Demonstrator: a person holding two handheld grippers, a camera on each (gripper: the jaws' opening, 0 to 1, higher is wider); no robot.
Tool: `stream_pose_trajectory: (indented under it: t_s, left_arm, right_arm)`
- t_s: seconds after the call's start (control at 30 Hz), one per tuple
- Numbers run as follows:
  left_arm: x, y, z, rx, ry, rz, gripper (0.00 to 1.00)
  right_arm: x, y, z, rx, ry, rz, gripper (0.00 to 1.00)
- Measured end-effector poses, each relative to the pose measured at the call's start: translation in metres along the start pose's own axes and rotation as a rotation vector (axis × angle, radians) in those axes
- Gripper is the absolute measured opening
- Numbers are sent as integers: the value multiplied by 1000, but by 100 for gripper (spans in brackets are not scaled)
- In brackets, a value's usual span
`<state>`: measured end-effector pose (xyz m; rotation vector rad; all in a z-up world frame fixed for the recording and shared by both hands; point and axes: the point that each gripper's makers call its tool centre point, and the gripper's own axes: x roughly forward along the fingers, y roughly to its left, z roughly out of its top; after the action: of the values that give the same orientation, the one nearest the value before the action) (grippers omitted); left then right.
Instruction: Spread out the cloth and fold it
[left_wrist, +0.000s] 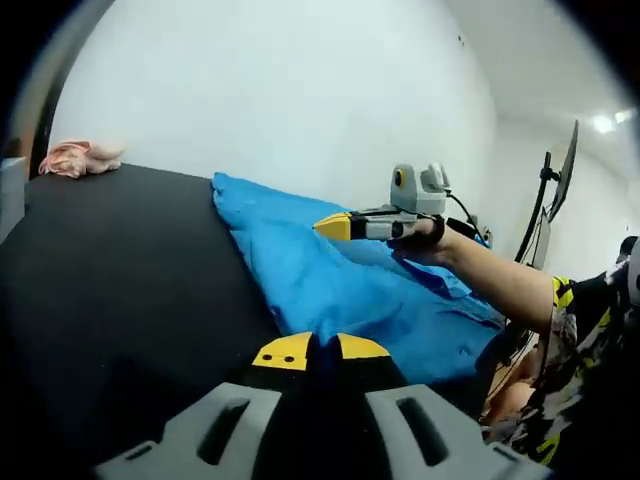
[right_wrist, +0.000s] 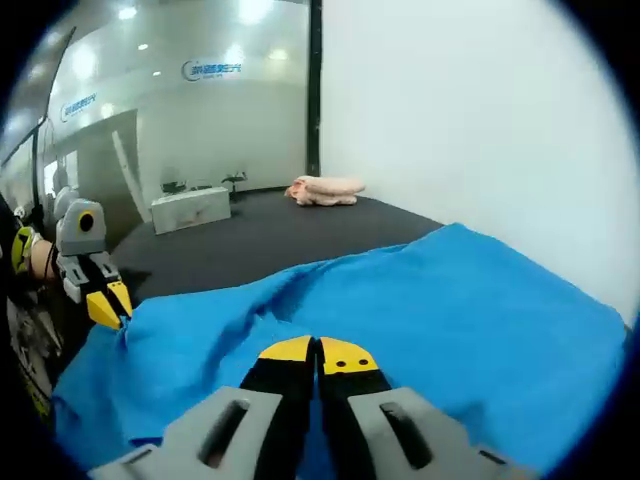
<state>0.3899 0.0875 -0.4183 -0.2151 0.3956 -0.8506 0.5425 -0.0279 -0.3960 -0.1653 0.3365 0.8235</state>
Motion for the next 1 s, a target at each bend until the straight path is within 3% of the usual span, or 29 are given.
stream_pose_trajectory:
  t_s: [0.07, 0.13, 0.17, 0.2, 0.27, 0.33, 0.4, 0.47, 0.5, 0.53, 0.6, 0.67, 0.7, 0.73, 0.77, 0.87, 0.9, 0.93, 0.97, 1.0]
  left_arm:
    - [-1, 2, 1, -3, 3, -6, 10]
    - [-2, 2, 1, -20, 5, -12, 9]
    - [-4, 1, 1, -34, 9, -20, 8]
    - [-6, 1, 1, -34, 11, -20, 8]
    - [-11, -4, 1, -2, 7, -47, 8]
    - [-18, -14, 17, 71, -77, -99, 9]
    - [-22, -21, 38, 63, -174, -119, 13]
    - [-17, -15, 43, 105, -159, -83, 26]
    - [-12, -11, 45, 173, -136, -55, 29]
    - [-7, -10, 45, 219, -123, -57, 31]
    - [4, -7, 38, 207, -67, -66, 31]
    - [12, -4, 15, 51, 54, -78, 29]
    - [13, 2, 1, 77, 116, -66, 27]
    - [13, 7, -4, 122, 133, -46, 27]
    - [14, 10, 6, 160, 58, -21, 26]
    - [10, 10, 5, 111, 81, -15, 22]
    - [10, 12, 4, 100, 87, -3, 20]
    - [9, 12, 5, 98, 90, -7, 18]
    - [7, 9, 6, 106, 84, -23, 15]
    - [6, 4, 11, 143, 66, -52, 11]
  right_arm:
    - [5, -3, -7, 16, 16, -13, 0]
    - [10, -9, -31, 15, 105, -40, 0]
    - [11, -9, -28, 32, 47, -37, 0]
    - [5, -8, -26, 123, 37, -25, 0]
    - [-4, -11, -24, 130, 29, -20, 0]
    - [-16, -15, -15, 125, -6, -37, 0]
    - [-26, -19, -5, 119, -23, -51, 0]
    - [-29, -26, 4, 141, -68, -82, 1]
    - [-30, -30, 11, 141, -92, -94, 1]
    - [-31, -33, 15, 122, -104, -113, 6]
    - [-38, -34, 25, 89, -127, -151, 16]
    - [-46, -22, 29, 76, -120, -109, 16]
    - [-52, -3, 27, 46, -99, -39, 16]
    - [-58, 11, 22, 20, -65, 20, 16]
    - [-70, 38, 10, -21, -28, 106, 16]
    - [-88, 93, -10, -98, -41, 228, 16]
    - [-89, 104, -19, -114, -36, 240, 16]
    - [-86, 109, -31, -148, -16, 207, 16]
    - [-82, 107, -40, -198, 5, 168, 16]
    - [-78, 98, -49, -298, 41, 82, 16]
